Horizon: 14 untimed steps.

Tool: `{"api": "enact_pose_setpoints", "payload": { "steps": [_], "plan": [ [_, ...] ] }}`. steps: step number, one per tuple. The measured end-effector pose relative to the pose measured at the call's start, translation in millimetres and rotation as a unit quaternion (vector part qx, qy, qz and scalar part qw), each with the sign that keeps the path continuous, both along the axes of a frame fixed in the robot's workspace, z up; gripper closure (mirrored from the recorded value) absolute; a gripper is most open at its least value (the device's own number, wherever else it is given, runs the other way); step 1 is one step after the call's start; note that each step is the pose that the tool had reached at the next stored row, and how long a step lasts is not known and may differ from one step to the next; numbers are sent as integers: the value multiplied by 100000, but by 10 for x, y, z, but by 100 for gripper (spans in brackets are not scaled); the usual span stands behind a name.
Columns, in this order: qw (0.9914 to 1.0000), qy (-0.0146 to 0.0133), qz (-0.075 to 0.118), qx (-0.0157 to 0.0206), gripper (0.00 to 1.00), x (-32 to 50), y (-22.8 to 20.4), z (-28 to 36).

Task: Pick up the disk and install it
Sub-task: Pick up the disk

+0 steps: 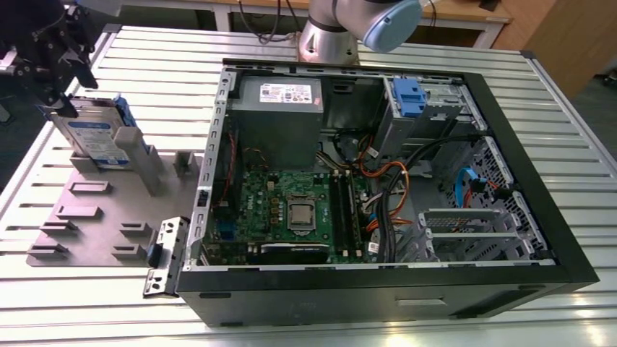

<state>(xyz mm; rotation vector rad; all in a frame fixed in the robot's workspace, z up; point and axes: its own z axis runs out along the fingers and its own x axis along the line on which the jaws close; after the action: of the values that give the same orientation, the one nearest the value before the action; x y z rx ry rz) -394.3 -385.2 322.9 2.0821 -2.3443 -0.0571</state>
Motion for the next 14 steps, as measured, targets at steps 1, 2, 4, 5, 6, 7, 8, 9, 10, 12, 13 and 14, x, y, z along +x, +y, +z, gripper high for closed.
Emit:
{"api": "enact_pose_setpoints", "payload": {
  "steps": [1,2,4,5,6,7,8,9,10,12,13,14],
  "plan": [
    [100000,-1,7,1,35,0,0,-18],
    [100000,0,18,0,35,0,0,-36],
    [100000,-2,94,1,35,0,0,-72],
    [100000,2,162,-1,35,-1,-1,-92],
    [100000,4,234,-2,35,0,-1,-110],
    [100000,-1,315,0,35,-1,-1,-128],
    [99999,1,398,0,35,0,-2,-146],
    [99999,5,498,-3,35,0,-2,-163],
    [99998,1,605,-1,35,0,-2,-181],
    [99997,4,836,-2,35,0,-2,-212],
    [99995,1,954,-9,35,0,-2,-222],
    [99994,7,1073,-47,35,0,-2,-226]
  ]
}}
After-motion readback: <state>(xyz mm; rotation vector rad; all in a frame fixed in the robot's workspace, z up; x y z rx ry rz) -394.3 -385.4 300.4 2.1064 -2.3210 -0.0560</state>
